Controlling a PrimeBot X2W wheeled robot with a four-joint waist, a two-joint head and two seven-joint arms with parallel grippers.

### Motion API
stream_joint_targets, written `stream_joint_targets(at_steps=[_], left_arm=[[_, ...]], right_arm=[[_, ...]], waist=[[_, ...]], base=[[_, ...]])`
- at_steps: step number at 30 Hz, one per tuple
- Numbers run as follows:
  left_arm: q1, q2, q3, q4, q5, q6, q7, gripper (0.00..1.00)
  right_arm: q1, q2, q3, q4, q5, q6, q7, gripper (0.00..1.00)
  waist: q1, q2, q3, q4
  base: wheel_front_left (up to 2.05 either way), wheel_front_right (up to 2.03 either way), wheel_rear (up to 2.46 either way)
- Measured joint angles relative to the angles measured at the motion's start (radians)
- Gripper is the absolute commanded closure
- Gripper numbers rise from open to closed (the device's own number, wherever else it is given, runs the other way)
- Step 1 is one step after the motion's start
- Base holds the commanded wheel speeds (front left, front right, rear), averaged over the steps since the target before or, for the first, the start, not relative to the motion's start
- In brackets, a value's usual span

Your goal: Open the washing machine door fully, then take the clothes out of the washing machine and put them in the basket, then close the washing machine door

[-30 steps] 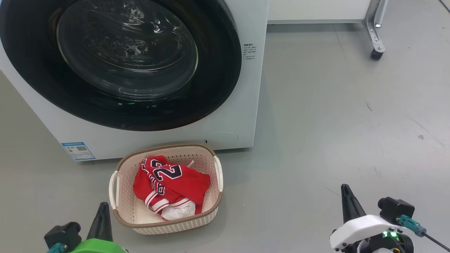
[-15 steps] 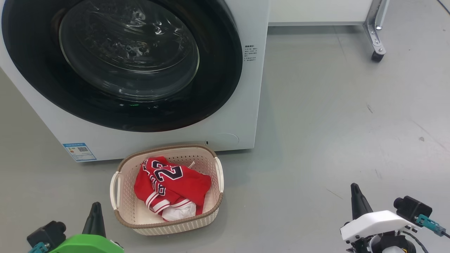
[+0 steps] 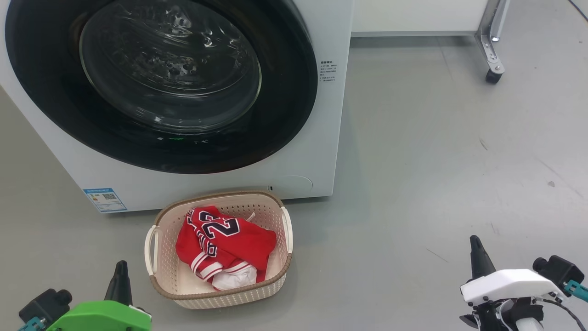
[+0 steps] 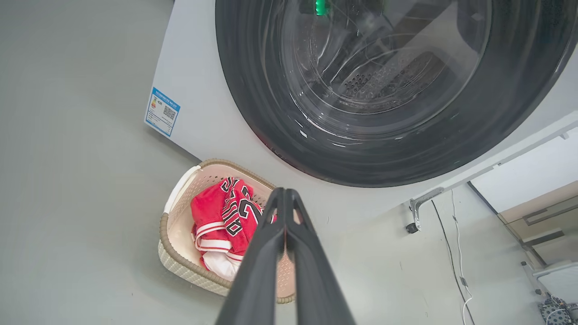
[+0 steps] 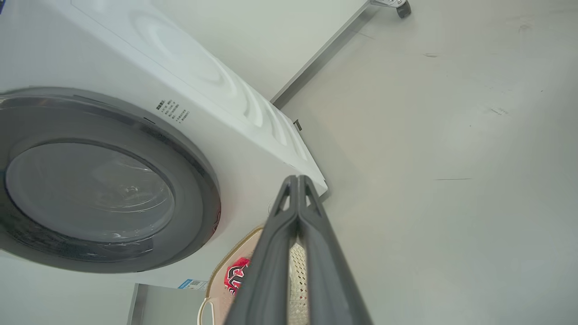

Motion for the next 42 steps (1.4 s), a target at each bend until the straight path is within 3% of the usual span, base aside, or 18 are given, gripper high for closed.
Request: stream_joint_targets(at_steps=[42], left_arm=[[-0.056, 0.0, 0.079, -0.018, -0.591, -0.067, 0.146, 1.0]], right_arm=[[-0.038, -0.02, -0.129, -0.045, 0.576, 0.017, 0.134, 1.0]], waist=[[0.0, 0.0, -0.019, 0.009]], base=[[0.0, 0.0, 0.0]])
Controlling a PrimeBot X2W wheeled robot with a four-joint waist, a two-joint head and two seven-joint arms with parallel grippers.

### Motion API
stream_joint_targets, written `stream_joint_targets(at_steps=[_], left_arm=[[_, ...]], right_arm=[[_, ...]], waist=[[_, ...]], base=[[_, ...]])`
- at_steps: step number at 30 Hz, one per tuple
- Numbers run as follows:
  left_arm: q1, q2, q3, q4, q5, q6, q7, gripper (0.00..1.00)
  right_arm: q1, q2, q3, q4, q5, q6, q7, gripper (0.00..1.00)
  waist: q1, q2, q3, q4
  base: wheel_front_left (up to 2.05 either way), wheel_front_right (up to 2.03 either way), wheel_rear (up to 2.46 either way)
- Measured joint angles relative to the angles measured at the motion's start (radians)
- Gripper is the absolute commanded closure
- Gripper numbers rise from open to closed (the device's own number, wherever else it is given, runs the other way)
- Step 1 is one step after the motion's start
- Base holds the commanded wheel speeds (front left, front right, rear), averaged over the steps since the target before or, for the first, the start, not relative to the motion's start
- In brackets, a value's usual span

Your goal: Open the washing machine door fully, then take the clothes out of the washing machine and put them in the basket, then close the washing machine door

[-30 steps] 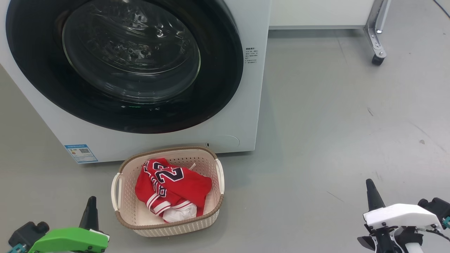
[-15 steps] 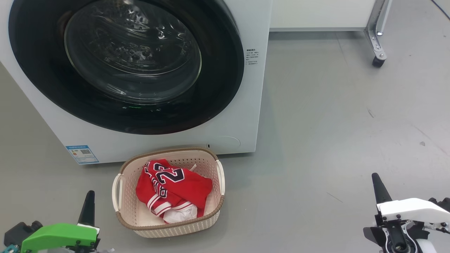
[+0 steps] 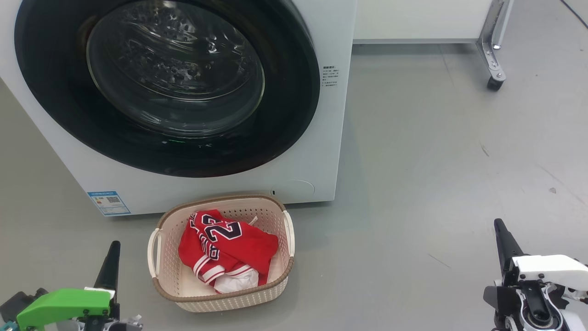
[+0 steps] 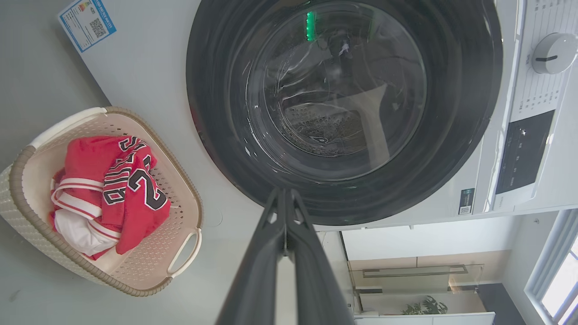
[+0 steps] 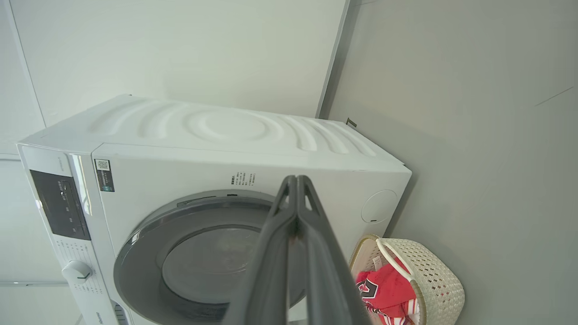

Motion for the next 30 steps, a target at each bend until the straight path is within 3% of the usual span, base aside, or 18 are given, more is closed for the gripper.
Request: stream_joint_targets(at_steps=[10, 30], left_arm=[[-0.019, 0.0, 0.02, -0.002, -0.114, -0.012, 0.023, 1.0], [-0.019, 0.0, 0.02, -0.003, -0.114, -0.012, 0.023, 1.0]], right_arm=[[-0.007, -0.004, -0.024, -0.01, 0.108, 0.003, 0.026, 1.0], [-0.007, -0.004, -0.027, -0.01, 0.113, 0.008, 0.026, 1.0]], waist=[[0.0, 0.0, -0.003, 0.002], [0.0, 0.0, -0.003, 0.001]], base=[[0.0, 0.0, 0.0], [0.0, 0.0, 0.0]])
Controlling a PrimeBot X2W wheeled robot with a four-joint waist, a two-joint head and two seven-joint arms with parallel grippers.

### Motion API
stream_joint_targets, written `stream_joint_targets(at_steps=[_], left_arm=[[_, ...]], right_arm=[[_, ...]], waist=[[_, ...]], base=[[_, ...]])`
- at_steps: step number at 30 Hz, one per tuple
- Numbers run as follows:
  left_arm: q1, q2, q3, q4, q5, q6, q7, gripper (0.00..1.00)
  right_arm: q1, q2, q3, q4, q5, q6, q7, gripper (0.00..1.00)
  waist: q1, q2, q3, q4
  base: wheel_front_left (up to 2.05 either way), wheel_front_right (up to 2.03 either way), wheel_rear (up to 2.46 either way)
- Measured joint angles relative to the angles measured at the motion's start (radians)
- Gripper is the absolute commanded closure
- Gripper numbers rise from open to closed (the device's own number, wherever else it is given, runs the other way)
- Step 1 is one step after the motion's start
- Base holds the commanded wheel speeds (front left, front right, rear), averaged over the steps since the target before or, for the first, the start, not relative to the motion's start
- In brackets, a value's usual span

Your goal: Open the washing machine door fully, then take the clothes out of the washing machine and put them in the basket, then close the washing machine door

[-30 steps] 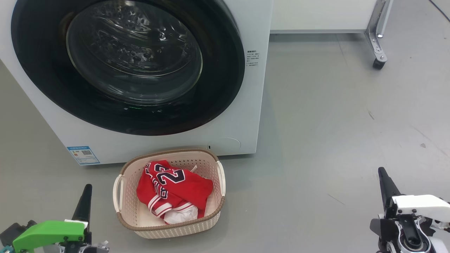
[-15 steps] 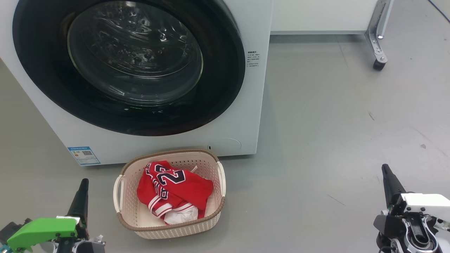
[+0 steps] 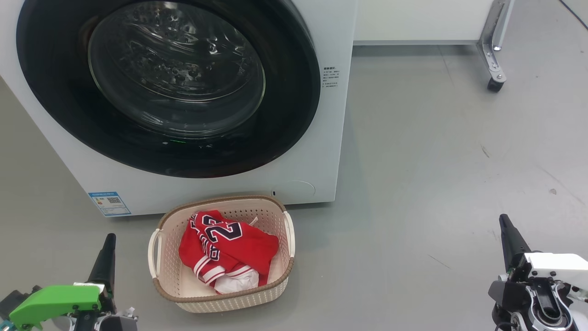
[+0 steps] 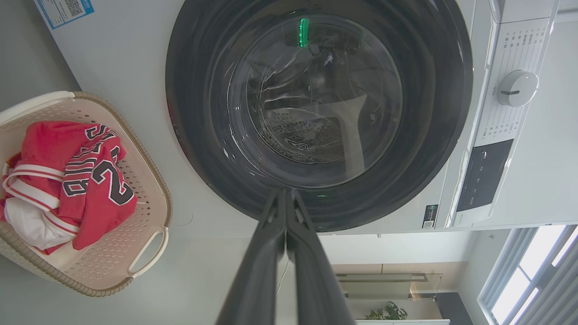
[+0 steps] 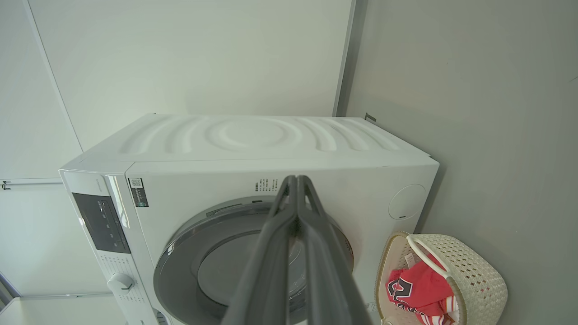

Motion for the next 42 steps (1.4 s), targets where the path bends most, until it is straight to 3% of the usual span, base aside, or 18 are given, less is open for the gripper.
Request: stream_joint_targets(at_steps=[42], left_arm=[[0.0, 0.0, -0.001, -0.003, 0.0, 0.0, 0.0, 1.0]], right_arm=[[-0.001, 0.0, -0.003, 0.0, 0.0, 0.0, 0.003, 1.0]], waist=[[0.0, 0.0, 0.0, 0.0]], base=[[0.0, 0.0, 0.0]])
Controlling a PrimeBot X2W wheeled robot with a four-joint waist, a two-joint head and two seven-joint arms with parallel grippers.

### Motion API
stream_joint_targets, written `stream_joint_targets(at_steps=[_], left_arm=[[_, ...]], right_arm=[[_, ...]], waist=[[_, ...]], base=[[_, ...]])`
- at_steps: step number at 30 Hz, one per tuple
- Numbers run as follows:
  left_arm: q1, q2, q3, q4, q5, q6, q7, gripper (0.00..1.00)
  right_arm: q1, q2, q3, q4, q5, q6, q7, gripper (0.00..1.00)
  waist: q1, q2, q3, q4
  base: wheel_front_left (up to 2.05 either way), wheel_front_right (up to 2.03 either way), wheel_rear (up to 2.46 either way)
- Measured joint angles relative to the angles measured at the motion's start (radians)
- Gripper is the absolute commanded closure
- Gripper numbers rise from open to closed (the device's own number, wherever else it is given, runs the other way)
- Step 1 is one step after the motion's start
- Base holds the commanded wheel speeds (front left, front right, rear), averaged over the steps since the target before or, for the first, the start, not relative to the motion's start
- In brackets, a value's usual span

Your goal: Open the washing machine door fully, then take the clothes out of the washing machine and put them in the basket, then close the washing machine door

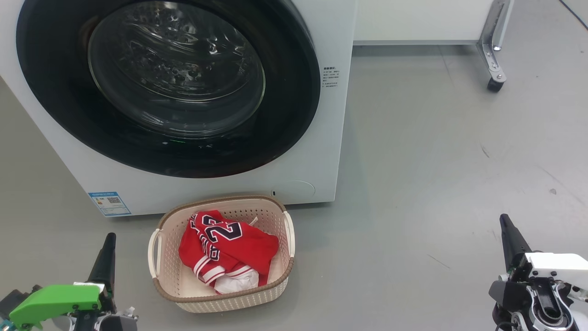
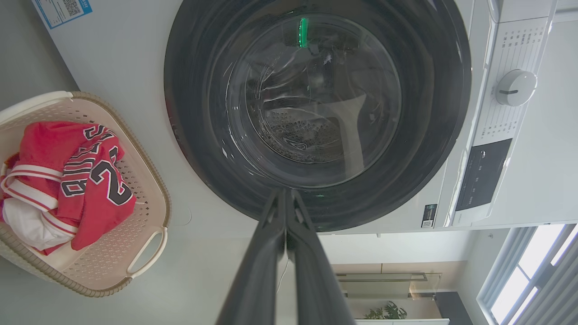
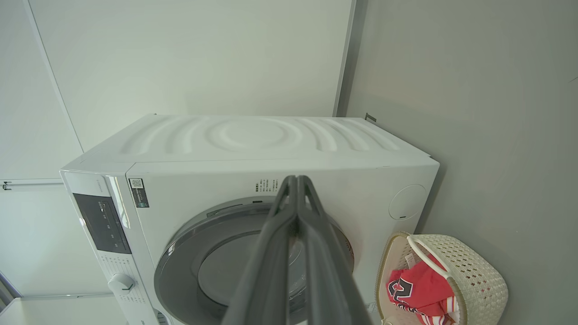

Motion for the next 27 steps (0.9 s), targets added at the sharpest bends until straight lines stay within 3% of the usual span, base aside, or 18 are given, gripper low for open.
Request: stream_joint_targets(at_steps=[27], left_arm=[[0.0, 0.0, 0.0, -0.001, 0.0, 0.0, 0.0, 1.0]], right_arm=[[0.0, 0.0, -0.002, -0.001, 0.0, 0.0, 0.0, 1.0]], waist=[[0.0, 0.0, 0.0, 0.0]], base=[[0.0, 0.0, 0.0]])
